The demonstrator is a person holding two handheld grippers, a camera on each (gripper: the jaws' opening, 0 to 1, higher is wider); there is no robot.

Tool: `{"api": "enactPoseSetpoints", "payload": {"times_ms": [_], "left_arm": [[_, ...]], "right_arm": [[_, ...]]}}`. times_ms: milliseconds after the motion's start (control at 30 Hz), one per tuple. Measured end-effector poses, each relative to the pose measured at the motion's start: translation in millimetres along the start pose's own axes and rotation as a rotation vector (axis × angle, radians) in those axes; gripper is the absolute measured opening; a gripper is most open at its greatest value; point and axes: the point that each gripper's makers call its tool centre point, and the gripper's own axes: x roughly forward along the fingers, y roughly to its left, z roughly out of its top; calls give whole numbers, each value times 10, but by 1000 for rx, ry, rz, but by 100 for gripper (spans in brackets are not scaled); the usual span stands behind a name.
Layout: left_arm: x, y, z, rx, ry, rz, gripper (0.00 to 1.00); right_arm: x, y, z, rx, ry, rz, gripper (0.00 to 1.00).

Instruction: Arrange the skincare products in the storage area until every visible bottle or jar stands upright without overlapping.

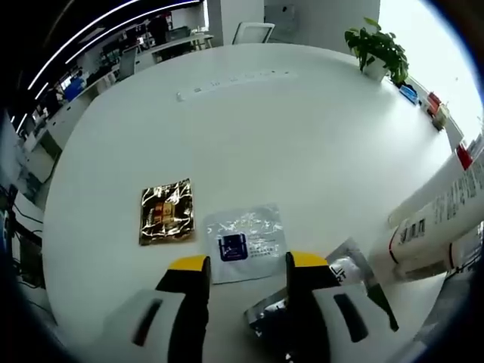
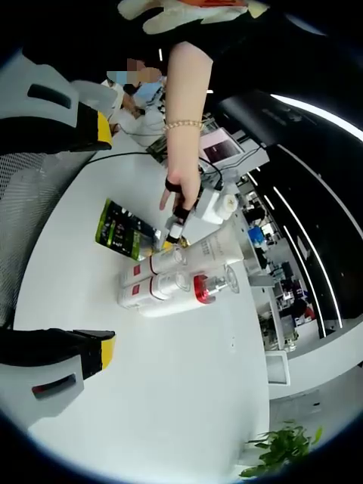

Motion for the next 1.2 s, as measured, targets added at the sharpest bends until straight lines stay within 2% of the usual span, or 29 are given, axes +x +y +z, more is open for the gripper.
{"api": "enactPoseSetpoints", "payload": {"times_ms": [367, 433, 633, 900, 1200], "left_arm": [[-79, 48, 18, -8, -43, -1, 38], [-110, 57, 61, -9, -73, -12, 38], [-158, 65, 87, -17, -113, -19, 38], [-378, 28, -40, -22, -157, -25, 38], [-694, -38, -55, -6, -235, -31, 38]], "right_arm": [[5, 11, 2, -2, 1, 5, 97], [7, 16, -2, -5, 3, 7, 97], [8, 39, 11, -12, -2, 11, 96], [-1, 53, 39, -19, -17, 10, 96], [3, 89, 42, -38, -19, 27, 96]]}}
